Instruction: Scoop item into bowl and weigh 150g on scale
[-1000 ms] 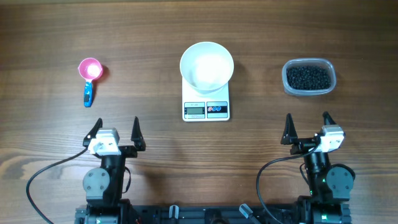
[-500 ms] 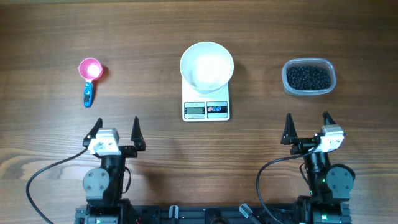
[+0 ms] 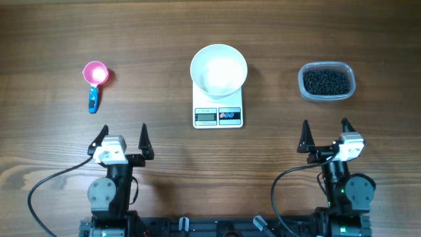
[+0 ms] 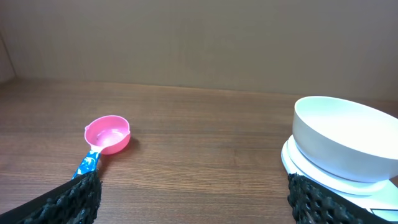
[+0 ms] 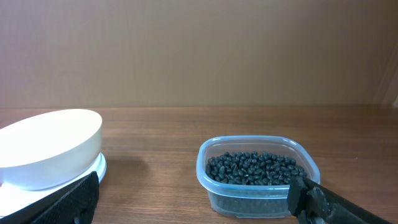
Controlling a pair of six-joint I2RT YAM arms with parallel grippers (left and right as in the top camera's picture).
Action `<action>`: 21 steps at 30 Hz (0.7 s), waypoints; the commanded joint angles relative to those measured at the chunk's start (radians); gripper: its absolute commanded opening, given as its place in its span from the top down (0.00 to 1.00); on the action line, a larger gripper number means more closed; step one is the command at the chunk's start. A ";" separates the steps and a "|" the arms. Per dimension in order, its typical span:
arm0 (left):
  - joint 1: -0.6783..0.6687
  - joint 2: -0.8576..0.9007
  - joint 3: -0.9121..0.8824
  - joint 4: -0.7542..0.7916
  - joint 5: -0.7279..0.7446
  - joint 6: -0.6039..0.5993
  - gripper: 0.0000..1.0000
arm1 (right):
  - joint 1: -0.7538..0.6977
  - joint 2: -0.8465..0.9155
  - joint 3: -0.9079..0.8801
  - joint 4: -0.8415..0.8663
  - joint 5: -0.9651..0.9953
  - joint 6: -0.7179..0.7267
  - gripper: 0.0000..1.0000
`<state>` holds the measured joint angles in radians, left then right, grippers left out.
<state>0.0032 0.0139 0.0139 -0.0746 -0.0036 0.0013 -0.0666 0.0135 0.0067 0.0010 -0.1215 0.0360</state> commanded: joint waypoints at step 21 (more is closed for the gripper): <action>0.008 0.015 0.024 0.020 0.041 -0.014 0.00 | 0.004 0.003 0.010 0.021 -0.111 0.164 0.00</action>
<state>0.0032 0.0143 0.0139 -0.0525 0.0246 0.0010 -0.0666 0.0135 0.0071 0.0166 -0.1566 0.1764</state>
